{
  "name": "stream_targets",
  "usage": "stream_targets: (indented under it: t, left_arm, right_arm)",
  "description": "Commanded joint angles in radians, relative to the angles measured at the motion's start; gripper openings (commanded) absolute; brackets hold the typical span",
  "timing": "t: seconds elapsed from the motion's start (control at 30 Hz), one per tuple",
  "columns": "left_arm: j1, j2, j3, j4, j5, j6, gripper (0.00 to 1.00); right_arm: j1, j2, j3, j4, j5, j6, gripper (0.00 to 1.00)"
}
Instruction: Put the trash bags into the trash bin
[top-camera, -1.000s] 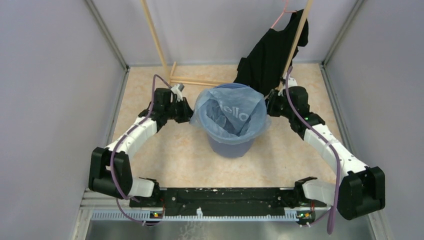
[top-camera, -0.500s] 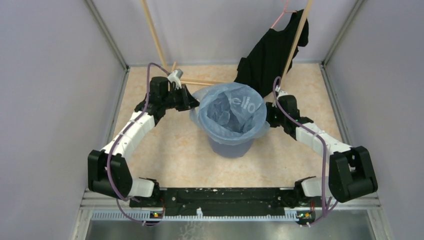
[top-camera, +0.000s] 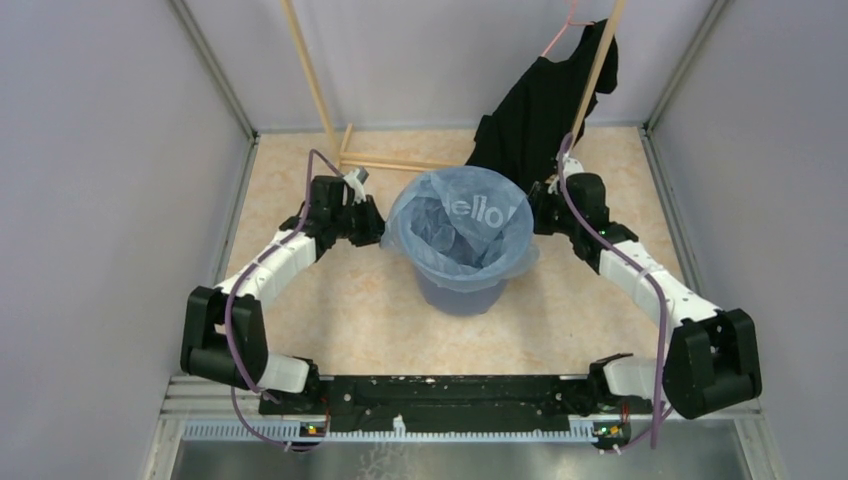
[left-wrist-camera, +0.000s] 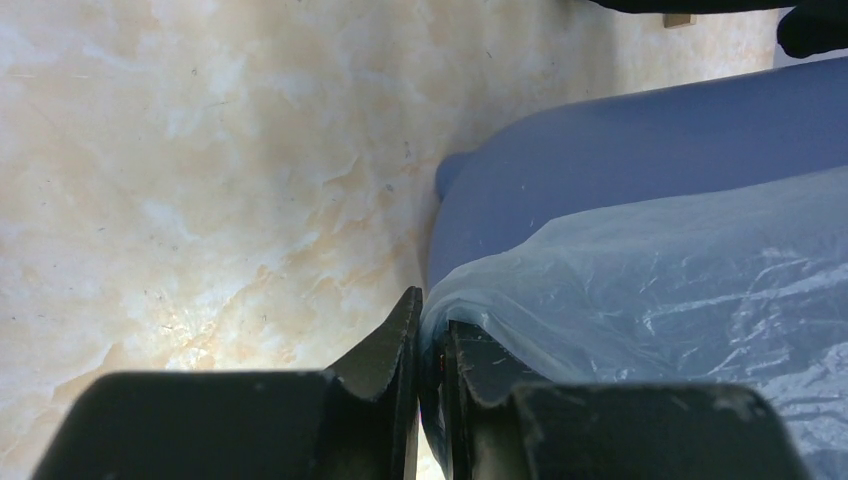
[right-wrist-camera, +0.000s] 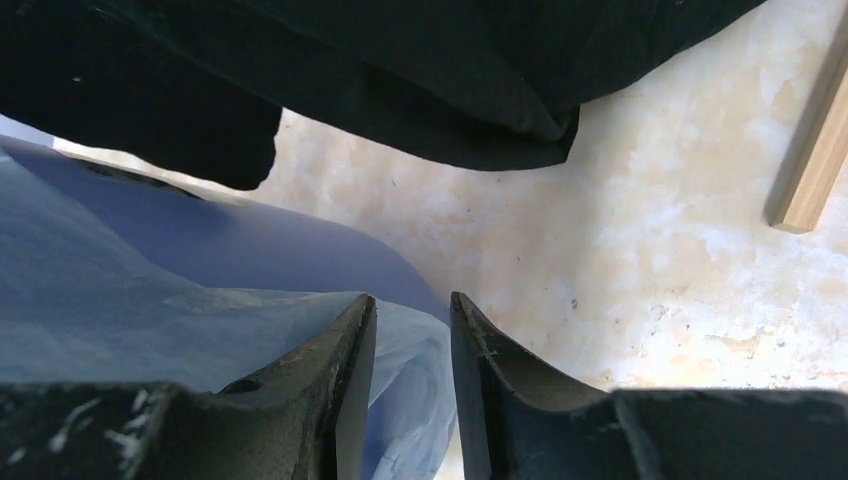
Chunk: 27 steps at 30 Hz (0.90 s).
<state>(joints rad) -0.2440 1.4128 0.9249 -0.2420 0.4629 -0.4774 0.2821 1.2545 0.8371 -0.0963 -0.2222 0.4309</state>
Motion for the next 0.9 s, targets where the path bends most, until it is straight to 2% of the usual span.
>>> stream_targets:
  t: [0.0, 0.23, 0.43, 0.6, 0.73, 0.87]
  left_arm:
    - [0.008, -0.028, -0.001, 0.012, 0.014, -0.001, 0.17]
    - [0.007, -0.083, 0.058, -0.041, 0.027, 0.014, 0.19]
    - [0.008, -0.070, -0.047, -0.025, 0.004, 0.014, 0.18]
    - [0.007, -0.102, -0.126, 0.011, 0.017, -0.014, 0.18]
    - [0.008, -0.139, -0.082, -0.024, 0.007, -0.004, 0.19]
    - [0.008, -0.168, -0.017, -0.074, 0.003, 0.019, 0.27]
  right_arm:
    - [-0.015, 0.039, -0.012, 0.024, -0.005, -0.002, 0.34]
    - [-0.015, 0.067, -0.103, 0.051, 0.043, -0.017, 0.34]
    - [-0.015, 0.013, -0.034, -0.021, 0.058, -0.047, 0.34]
    - [-0.015, -0.036, 0.061, -0.085, 0.046, -0.065, 0.42]
    - [-0.015, -0.039, 0.096, -0.114, 0.053, -0.079, 0.46]
    - [-0.015, -0.050, 0.136, -0.196, 0.074, -0.104, 0.55]
